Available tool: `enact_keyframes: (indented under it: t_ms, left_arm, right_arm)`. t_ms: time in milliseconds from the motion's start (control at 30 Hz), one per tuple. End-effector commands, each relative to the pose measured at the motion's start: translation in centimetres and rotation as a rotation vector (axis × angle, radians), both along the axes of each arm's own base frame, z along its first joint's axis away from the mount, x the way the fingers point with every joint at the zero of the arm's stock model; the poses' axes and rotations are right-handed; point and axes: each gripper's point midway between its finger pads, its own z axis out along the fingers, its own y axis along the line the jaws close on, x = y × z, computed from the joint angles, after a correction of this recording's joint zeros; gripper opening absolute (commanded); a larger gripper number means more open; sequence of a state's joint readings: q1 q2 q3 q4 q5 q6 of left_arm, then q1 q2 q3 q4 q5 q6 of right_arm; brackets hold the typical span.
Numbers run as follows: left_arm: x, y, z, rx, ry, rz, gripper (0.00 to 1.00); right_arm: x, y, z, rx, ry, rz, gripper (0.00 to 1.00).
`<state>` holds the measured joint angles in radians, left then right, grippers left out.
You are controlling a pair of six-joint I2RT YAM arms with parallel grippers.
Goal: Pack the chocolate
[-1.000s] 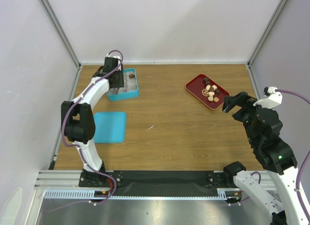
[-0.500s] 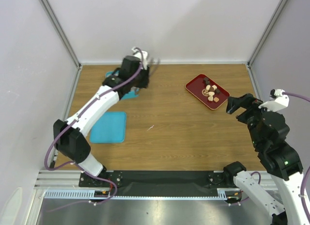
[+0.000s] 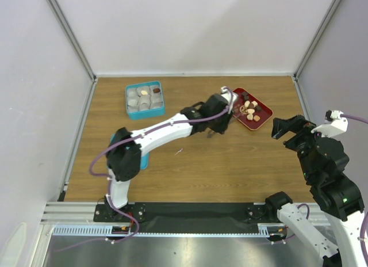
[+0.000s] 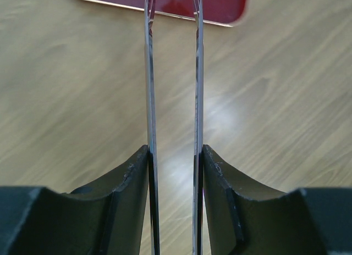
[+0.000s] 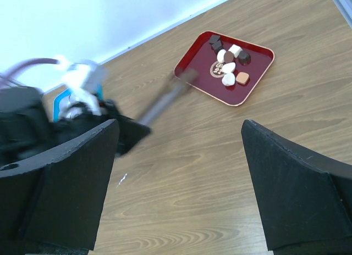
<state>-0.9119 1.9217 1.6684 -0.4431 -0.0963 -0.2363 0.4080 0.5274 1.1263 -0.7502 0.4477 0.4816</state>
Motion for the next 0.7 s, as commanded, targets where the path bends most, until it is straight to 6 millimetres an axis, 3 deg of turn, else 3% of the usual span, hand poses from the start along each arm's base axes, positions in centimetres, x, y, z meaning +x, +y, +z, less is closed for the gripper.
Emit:
enact_keyframes:
  t_ms: [0, 67, 100, 233, 433, 667]
  left_arm:
    - [0.2, -4.0, 2.0, -0.093, -0.027, -0.026, 0.46]
    - [0.1, -5.1, 2.1, -0.096, -0.031, -0.041, 0.46]
    - [0.3, -5.5, 0.9, -0.076, -0.02, -0.041, 0.46]
    - [1.0, -6.6, 0.3, -0.066, -0.031, -0.044, 0.47]
    - [2.3, -7.0, -1.0, -0.017, -0.051, -0.026, 0.49]
    - [2.5, -7.6, -2.9, -0.002, -0.022, -0.037, 0.49]
  right_arm:
    - [-0.7, -0.5, 1.4, 0.02, -0.04, -0.013, 0.99]
    - [-0.7, -0.5, 1.3, 0.02, -0.038, -0.011, 1.0]
    - [-0.7, -0.4, 1.3, 0.019, -0.037, -0.01, 0.99]
    - [-0.7, -0.5, 1.2, 0.013, -0.035, -0.008, 1.0]
    - [-0.8, -0.7, 1.3, 0.004, -0.042, -0.017, 1.0]
    - [-0.7, -0.7, 1.4, -0.001, -0.042, -0.017, 1.0]
